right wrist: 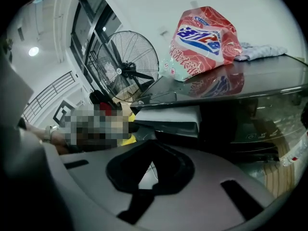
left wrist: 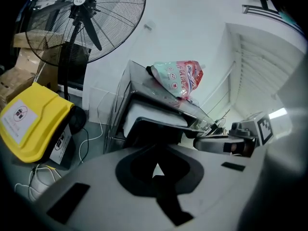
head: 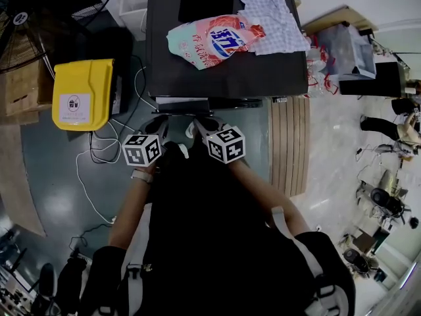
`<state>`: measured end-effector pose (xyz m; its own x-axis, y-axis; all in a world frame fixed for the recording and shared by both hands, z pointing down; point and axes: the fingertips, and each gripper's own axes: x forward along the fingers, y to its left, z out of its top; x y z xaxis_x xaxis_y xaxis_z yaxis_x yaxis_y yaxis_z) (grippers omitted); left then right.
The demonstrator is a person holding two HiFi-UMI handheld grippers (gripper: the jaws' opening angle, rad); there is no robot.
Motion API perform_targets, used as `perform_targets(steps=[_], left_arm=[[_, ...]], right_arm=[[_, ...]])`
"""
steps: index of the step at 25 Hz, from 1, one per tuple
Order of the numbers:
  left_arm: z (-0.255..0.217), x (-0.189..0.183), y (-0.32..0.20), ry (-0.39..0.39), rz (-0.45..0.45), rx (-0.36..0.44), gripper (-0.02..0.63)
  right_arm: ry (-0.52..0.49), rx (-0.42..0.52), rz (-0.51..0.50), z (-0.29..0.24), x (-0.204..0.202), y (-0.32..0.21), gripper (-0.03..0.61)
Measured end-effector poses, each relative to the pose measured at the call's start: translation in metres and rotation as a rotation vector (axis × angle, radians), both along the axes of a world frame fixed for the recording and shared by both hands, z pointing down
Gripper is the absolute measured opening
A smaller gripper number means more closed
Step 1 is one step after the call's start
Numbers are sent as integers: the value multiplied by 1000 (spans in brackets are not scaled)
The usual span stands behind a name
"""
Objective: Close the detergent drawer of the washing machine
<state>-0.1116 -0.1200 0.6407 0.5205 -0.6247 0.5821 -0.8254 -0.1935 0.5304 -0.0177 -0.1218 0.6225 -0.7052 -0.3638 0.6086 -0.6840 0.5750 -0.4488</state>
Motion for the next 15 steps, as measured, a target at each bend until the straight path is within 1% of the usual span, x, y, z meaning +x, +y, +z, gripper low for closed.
perform_targets(steps=[2,5,8,10,12,15], left_arm=[[-1,-3,-5,5,-16,5,11],[-10,-7,-24,20,-46,20,11],[-12,-5,-35,3,-31,8,11],[-9,-3,-36,-3,-27,-10,11],[-6,-3,-35,9,-38,-25,11],[-1,-7,-37,13,-49,-46,11]], right_arm=[[5,3,-1,-1,-2,-5,17],[12,1,50,-3,7,-24,17],[8,-25,82,-2,14,-36,15],[10,-40,63,-1,12,-37,17],[15,-47,36,1,7,-36,15],[17,-52,22,3,3,-37,15]])
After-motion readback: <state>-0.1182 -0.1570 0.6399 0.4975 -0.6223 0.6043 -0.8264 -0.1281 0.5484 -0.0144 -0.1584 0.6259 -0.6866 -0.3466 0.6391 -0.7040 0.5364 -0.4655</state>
